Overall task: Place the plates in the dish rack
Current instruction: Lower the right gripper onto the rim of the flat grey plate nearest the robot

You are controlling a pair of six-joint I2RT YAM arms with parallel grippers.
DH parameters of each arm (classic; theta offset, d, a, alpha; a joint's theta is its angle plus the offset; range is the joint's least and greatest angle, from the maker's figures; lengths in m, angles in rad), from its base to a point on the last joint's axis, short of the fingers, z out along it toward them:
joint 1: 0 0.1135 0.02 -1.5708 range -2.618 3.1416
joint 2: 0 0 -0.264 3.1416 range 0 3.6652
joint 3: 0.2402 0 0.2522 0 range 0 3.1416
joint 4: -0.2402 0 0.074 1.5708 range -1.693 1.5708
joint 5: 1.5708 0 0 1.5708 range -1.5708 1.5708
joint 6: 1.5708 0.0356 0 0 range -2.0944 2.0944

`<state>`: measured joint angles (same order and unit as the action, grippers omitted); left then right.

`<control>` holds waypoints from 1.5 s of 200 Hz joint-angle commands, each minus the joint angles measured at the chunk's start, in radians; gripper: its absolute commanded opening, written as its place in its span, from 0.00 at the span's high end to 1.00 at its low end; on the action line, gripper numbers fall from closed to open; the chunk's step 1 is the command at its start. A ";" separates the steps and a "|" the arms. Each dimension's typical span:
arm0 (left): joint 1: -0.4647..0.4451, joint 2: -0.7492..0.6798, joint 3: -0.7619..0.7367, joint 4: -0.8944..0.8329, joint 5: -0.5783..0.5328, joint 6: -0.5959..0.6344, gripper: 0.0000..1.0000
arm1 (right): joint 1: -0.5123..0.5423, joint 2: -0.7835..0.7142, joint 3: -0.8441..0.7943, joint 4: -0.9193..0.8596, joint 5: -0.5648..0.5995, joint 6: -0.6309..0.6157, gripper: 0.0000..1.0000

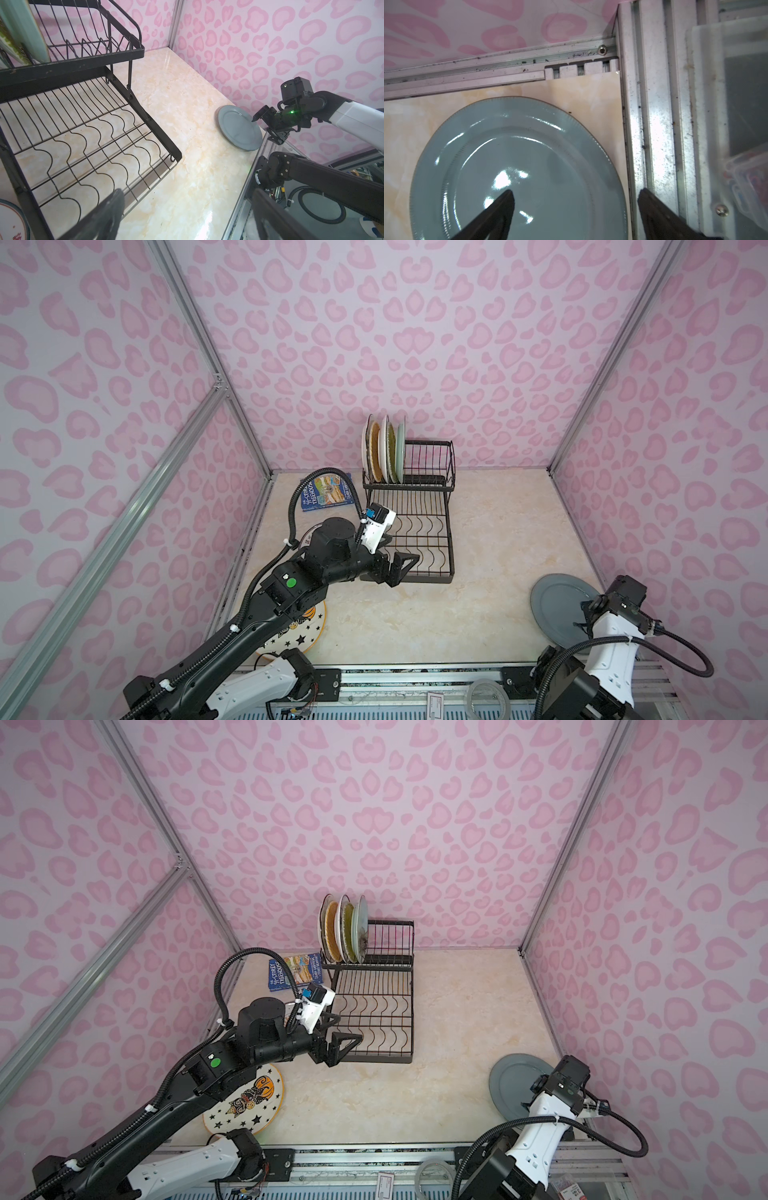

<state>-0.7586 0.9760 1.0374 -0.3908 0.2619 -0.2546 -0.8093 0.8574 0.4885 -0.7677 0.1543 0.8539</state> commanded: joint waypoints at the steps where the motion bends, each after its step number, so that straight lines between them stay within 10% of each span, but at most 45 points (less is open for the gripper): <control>1: 0.001 0.004 -0.004 0.038 0.008 -0.005 0.02 | -0.029 0.021 -0.020 0.034 -0.026 -0.011 0.07; 91: 0.001 -0.013 -0.007 0.035 -0.026 0.004 0.02 | -0.042 0.175 -0.063 0.235 -0.256 -0.115 0.07; 208: 0.002 -0.025 -0.005 0.031 -0.027 0.009 0.02 | 0.324 0.356 -0.093 0.568 -0.468 -0.133 0.17; 300: 0.001 -0.030 -0.005 0.034 0.000 0.010 0.02 | 0.224 0.395 -0.202 0.895 -0.753 -0.110 0.18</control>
<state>-0.7586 0.9512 1.0363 -0.3908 0.2470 -0.2581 -0.5468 1.2369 0.3290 0.1513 -0.4706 0.6971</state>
